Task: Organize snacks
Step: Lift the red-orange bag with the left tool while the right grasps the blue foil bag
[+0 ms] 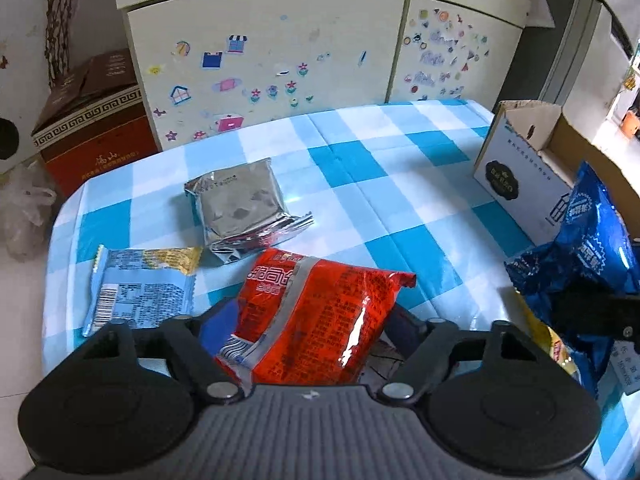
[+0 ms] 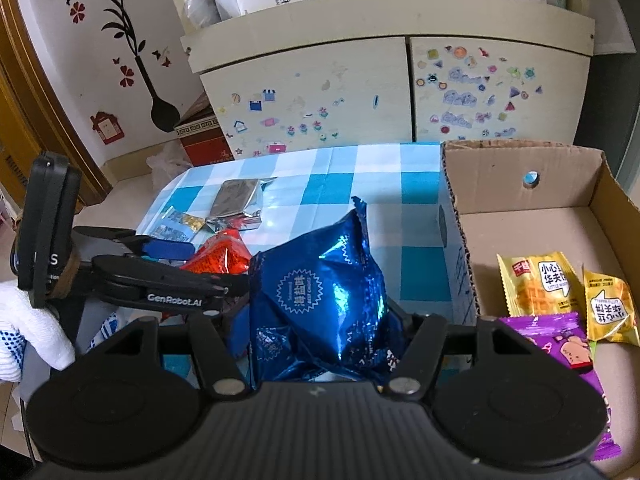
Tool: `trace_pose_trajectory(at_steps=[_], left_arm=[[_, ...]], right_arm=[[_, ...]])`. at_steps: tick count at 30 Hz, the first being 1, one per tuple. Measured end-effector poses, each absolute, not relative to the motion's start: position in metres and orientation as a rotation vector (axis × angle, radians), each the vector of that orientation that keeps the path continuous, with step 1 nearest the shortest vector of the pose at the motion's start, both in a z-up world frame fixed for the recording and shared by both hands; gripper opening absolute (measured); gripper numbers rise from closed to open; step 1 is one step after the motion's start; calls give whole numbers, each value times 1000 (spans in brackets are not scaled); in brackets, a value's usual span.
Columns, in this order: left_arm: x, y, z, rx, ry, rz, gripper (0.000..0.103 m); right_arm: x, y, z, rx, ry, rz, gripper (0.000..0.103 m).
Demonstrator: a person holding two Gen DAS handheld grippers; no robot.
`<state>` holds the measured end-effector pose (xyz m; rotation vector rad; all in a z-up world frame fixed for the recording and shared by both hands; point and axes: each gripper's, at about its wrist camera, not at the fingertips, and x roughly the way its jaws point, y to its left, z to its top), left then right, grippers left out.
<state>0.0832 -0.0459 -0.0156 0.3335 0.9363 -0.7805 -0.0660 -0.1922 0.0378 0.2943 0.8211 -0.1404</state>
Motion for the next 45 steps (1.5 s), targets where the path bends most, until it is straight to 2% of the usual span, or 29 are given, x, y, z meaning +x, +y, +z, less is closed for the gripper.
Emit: trace_pose_trajectory(at_steps=[6, 19, 27, 28, 31, 35, 45], left_arm=[[79, -39, 2, 273, 918, -733, 54], [67, -8, 20, 118, 960, -618, 49], [47, 13, 37, 37, 940, -568, 49], [45, 14, 36, 42, 941, -558, 52], [44, 9, 28, 113, 955, -565, 72], [53, 10, 17, 146, 955, -520, 83], [82, 0, -7, 256, 1034, -603, 95]], right_arm=[[-65, -191, 39, 293, 816, -135, 64], [-67, -191, 42, 306, 804, -122, 64], [-71, -180, 46, 290, 804, -76, 64], [-72, -180, 47, 292, 803, -79, 64], [-76, -183, 51, 304, 793, -84, 64], [-79, -185, 52, 312, 790, -85, 64], [-75, -185, 49, 320, 793, -102, 64]])
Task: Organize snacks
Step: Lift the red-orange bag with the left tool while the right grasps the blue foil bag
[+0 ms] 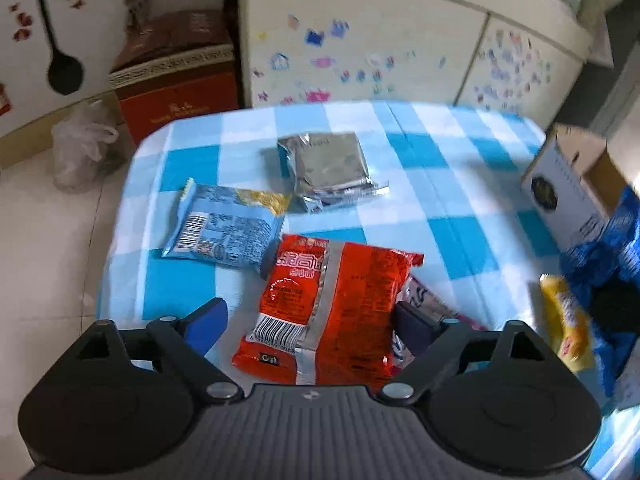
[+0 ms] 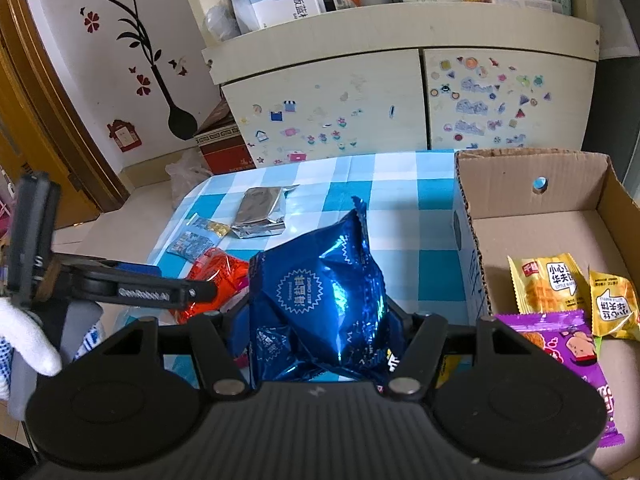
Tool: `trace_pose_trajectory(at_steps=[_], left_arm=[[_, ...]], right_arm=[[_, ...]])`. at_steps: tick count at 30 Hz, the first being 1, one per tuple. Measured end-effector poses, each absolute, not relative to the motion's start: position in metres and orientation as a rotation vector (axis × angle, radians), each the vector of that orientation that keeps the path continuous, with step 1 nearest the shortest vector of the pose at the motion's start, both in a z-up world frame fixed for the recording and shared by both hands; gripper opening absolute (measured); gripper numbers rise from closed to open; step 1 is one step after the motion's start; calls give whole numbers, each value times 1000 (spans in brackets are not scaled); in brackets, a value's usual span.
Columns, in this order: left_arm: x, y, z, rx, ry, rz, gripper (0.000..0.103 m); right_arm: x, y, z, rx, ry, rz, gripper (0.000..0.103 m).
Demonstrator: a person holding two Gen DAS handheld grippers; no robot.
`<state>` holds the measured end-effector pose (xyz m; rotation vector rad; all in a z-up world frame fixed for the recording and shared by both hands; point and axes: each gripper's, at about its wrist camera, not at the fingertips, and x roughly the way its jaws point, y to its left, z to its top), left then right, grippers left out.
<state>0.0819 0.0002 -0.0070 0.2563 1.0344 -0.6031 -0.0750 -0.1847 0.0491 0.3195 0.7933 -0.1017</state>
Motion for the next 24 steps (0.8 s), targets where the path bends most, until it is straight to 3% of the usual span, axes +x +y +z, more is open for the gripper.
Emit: trace_pose_trajectory(at_steps=[6, 21, 24], left_arm=[[93, -8, -25, 254, 1063, -614, 103], [93, -8, -32, 160, 1031, -617, 103], [91, -8, -28, 158, 1036, -620, 94]], right_arm=[[-74, -184, 47, 319, 800, -112, 64], [-70, -184, 44, 317, 808, -105, 64], [-68, -184, 44, 317, 806, -104, 64]])
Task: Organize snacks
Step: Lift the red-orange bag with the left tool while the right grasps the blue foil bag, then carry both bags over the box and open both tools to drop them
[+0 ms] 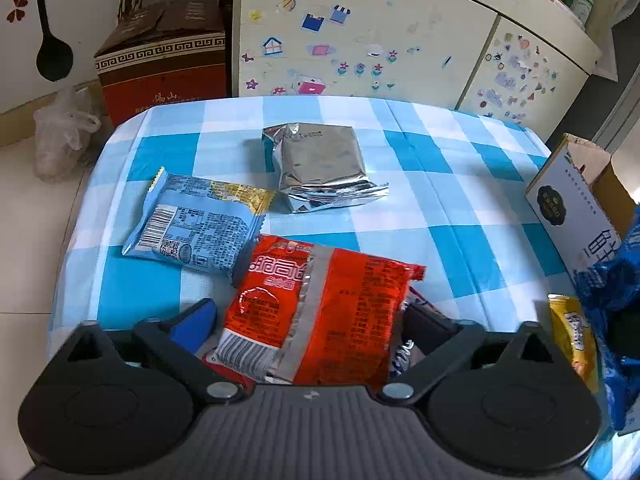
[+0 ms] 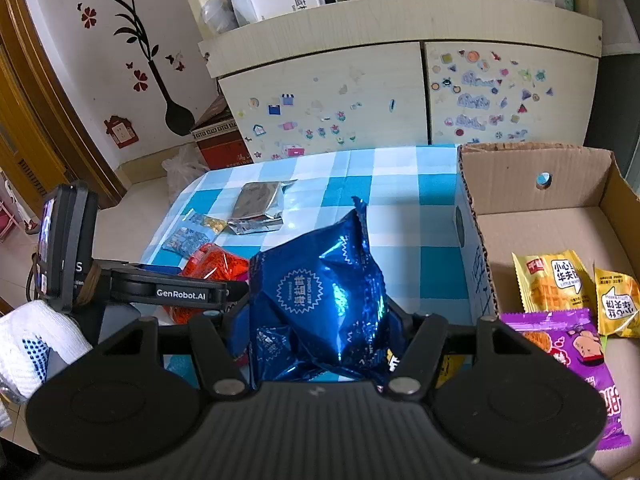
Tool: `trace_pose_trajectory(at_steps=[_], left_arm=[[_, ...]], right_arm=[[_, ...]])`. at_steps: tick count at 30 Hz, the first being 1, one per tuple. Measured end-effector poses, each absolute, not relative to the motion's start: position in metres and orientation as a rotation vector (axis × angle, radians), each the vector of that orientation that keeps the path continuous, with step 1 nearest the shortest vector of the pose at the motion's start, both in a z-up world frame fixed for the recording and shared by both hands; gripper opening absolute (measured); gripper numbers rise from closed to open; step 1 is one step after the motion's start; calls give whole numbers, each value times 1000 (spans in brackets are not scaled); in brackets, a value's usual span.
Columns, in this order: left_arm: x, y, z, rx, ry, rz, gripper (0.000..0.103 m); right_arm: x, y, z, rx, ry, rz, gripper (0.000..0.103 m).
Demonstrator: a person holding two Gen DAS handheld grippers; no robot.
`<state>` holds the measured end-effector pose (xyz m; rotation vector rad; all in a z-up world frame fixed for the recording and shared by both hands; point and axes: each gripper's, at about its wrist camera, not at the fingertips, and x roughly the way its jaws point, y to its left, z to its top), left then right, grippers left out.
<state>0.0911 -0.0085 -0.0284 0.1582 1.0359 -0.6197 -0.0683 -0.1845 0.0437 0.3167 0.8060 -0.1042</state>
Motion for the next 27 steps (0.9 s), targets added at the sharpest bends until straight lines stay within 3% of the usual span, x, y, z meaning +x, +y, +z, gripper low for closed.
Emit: trace_pose_trajectory(at_steps=[2, 3, 27], left_arm=[[89, -9, -24, 132, 1058, -617, 79], [87, -9, -22, 127, 1064, -612, 77], [-1, 31, 47, 39, 911, -425, 76]], right_arm=[[-68, -185, 44, 317, 803, -101, 64], [-69, -184, 45, 317, 802, -100, 64], [-88, -172, 72, 294, 757, -40, 64]])
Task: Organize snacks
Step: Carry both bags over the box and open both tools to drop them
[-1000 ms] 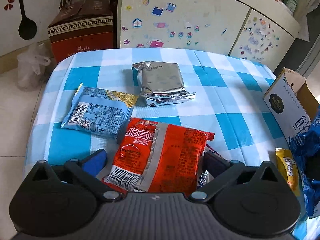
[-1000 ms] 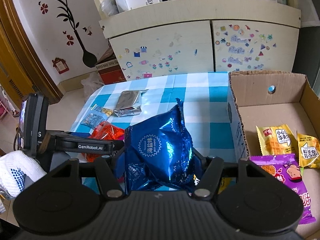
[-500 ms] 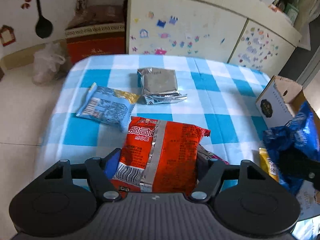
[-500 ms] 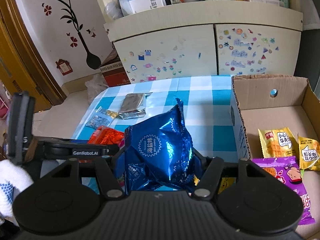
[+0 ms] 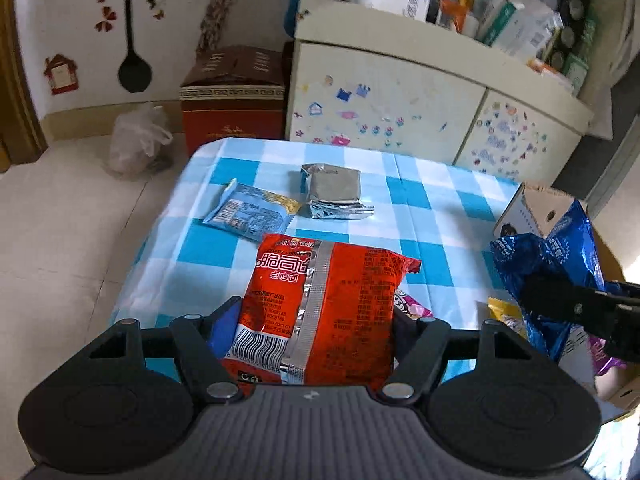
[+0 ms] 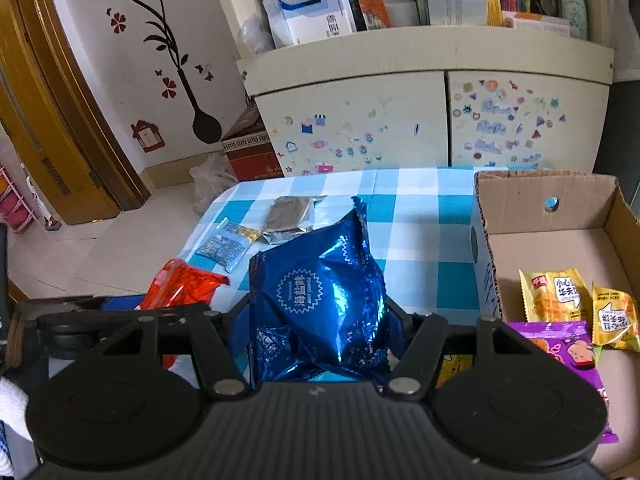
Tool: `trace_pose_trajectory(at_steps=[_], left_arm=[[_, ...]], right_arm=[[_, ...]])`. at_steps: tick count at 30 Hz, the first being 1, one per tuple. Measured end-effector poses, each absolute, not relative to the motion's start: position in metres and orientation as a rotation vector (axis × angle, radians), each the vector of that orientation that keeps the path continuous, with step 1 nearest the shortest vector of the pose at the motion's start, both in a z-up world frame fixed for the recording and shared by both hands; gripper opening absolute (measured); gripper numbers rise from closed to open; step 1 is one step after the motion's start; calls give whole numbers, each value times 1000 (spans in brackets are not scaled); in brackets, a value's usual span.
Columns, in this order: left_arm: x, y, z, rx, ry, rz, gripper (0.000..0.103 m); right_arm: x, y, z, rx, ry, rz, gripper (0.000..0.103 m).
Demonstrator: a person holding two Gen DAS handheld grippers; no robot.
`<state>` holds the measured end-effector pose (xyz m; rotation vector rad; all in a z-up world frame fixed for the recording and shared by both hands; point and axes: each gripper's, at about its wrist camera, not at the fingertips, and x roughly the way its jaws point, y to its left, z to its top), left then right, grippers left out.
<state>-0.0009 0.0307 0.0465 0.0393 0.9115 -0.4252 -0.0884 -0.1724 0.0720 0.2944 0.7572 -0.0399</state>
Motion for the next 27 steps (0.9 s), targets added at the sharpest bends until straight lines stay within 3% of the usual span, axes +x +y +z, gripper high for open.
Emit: trace_pose_trajectory(at_steps=[10, 27], left_arm=[[-32, 23, 75, -3, 869, -422, 76], [-86, -69, 113, 67, 785, -648, 76]], right_arm=[[-113, -195, 99, 344, 696, -66, 64], [-177, -278, 153, 461, 535, -222, 65]])
